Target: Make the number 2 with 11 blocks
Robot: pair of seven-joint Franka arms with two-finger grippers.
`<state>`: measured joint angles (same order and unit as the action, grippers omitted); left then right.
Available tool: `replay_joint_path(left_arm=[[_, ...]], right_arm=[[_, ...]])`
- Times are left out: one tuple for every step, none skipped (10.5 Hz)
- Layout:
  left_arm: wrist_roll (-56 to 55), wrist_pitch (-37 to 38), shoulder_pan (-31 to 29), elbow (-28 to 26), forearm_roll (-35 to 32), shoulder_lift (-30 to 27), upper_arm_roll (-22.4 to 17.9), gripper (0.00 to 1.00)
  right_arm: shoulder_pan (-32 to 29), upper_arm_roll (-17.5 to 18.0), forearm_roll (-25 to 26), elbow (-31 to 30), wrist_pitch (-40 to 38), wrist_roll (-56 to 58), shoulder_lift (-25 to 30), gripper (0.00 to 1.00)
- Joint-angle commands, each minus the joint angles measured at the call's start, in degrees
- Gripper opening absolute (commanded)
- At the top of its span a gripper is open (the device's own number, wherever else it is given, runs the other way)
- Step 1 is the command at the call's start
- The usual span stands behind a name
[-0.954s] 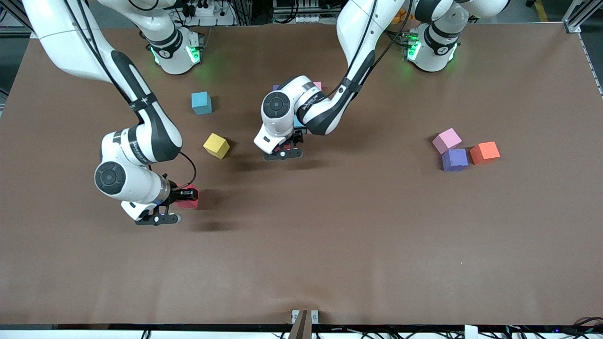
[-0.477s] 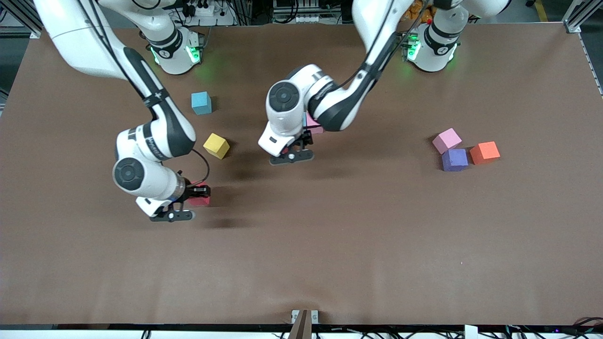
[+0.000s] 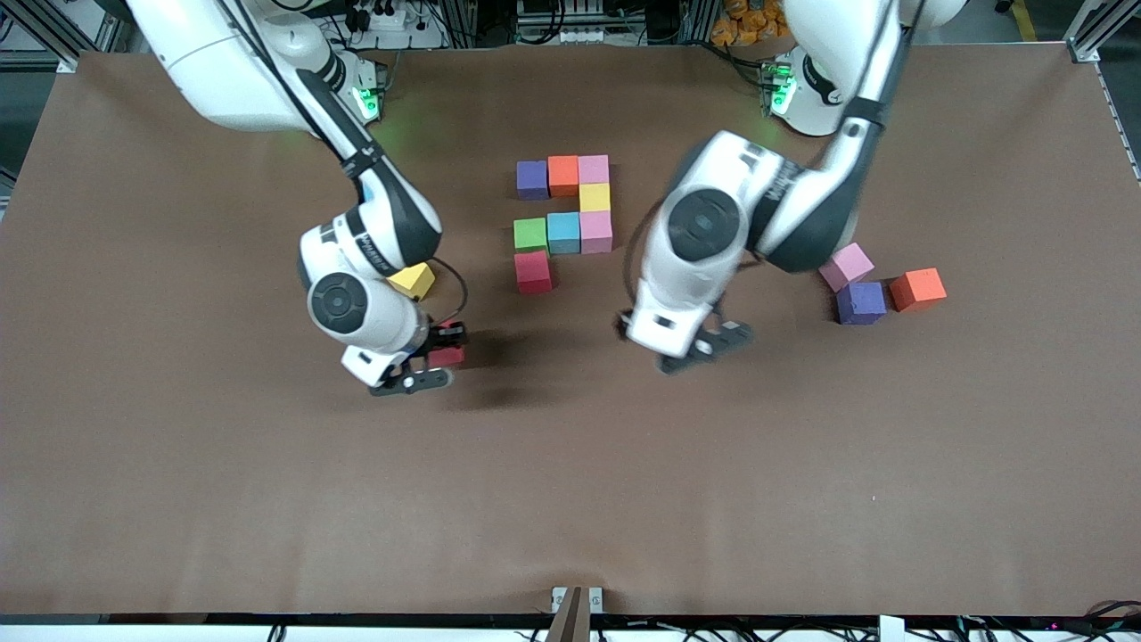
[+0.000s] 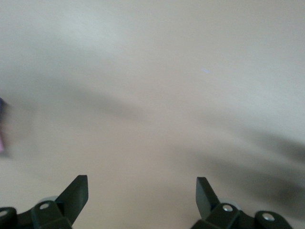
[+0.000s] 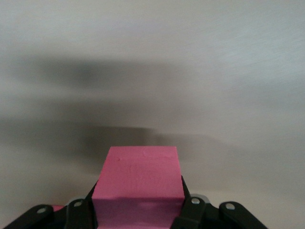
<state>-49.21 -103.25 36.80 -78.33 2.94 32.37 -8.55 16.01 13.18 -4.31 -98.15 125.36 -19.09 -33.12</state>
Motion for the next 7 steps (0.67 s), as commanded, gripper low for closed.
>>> replay_joint_path(left_arm=[[8.1,0.2,-6.3,-5.9,-5.9,-2.5,2.5,1.0],[12.2,0.1,-12.7,-7.4,-6.6,-3.9,7.2,1.0],[13.6,-0.3,-18.6,-9.8,-8.6,-5.3,12.2,1.0],[15.2,-1.2,-24.6,-13.4,-13.0,-7.0,16.9,1.0],[16.2,-3.9,-30.2,-17.3,-14.9,-8.4,21.1,1.0],[16.4,-6.8,-35.9,-21.3,-15.0,-9.7,24.9,1.0],[19.1,-7.9,-40.4,-23.8,-15.1,-10.0,27.4,1.0]], right_arm=[[6.5,-0.4,-0.7,6.5,-0.6,-8.8,-5.5,0.0],[8.8,-0.7,-0.4,7.8,-0.6,-10.2,-7.2,0.0],[10.3,-0.9,-0.4,8.6,-0.6,-10.4,-8.3,0.0],[11.5,-0.9,-0.4,9.2,-0.6,-11.8,-9.5,0.0],[12.6,-0.9,1.0,10.5,-0.7,-13.9,-10.5,0.0],[13.0,-0.9,2.7,11.1,-1.3,-14.7,-11.4,0.0],[13.3,-0.9,4.9,11.1,-1.4,-14.7,-11.9,0.0]])
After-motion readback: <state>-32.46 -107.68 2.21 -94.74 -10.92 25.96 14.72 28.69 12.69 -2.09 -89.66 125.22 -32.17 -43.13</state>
